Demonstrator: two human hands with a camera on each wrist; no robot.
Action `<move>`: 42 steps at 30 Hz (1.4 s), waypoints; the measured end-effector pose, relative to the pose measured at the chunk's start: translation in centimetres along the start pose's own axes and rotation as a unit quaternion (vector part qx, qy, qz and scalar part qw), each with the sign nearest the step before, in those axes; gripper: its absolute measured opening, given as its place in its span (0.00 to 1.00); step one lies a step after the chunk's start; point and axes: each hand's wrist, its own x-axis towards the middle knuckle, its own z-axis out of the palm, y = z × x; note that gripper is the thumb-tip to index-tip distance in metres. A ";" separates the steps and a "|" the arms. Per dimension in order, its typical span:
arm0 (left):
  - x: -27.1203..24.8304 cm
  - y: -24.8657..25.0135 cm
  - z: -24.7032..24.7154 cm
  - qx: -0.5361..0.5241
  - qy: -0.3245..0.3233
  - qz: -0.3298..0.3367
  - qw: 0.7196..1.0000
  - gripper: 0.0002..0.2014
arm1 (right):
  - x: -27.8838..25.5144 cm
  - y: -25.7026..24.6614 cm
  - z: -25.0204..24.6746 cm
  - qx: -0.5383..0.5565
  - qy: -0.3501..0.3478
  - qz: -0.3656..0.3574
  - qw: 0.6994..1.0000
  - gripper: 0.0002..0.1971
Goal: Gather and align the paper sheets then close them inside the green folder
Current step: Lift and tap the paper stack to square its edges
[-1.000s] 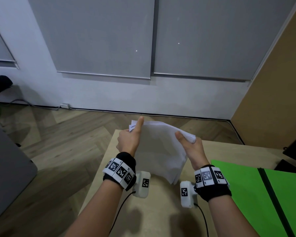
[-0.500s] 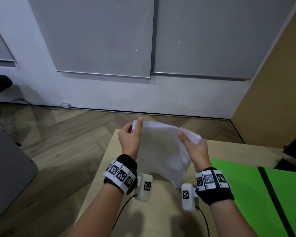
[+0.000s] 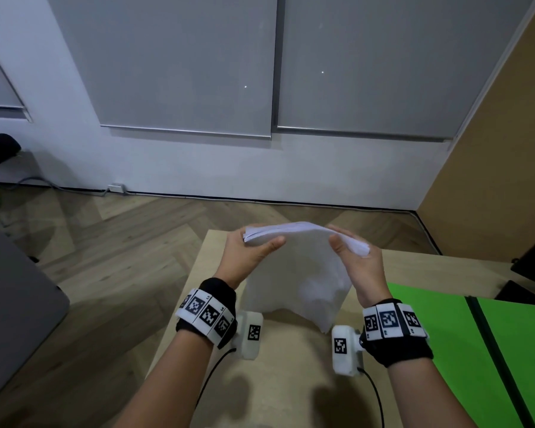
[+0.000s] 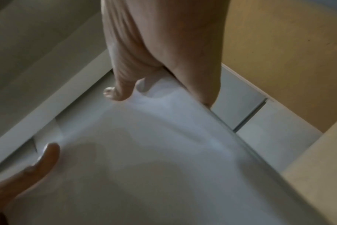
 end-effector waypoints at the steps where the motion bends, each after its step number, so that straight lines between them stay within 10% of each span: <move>1: -0.1 -0.5 -0.1 0.007 -0.022 -0.019 1.000 0.17 | -0.1 0.2 0.0 -0.003 -0.012 0.012 1.000 0.13; 32: 0.1 -5.5 -0.6 0.137 -0.018 -0.049 0.989 0.05 | 0.1 2.6 0.5 -0.116 0.023 0.101 0.988 0.14; 37: 1.2 -3.6 -1.1 0.319 0.037 0.018 0.947 0.13 | 1.2 -1.6 0.1 -0.174 -0.016 -0.084 0.981 0.23; 40: 1.0 -0.7 -0.7 0.396 -0.057 0.070 0.914 0.14 | 1.4 -3.3 0.3 -0.427 -0.066 -0.149 0.889 0.21; 42: 1.2 0.0 -0.2 0.452 -0.118 0.108 0.878 0.16 | 1.2 -3.5 0.8 -0.413 -0.161 -0.107 0.890 0.14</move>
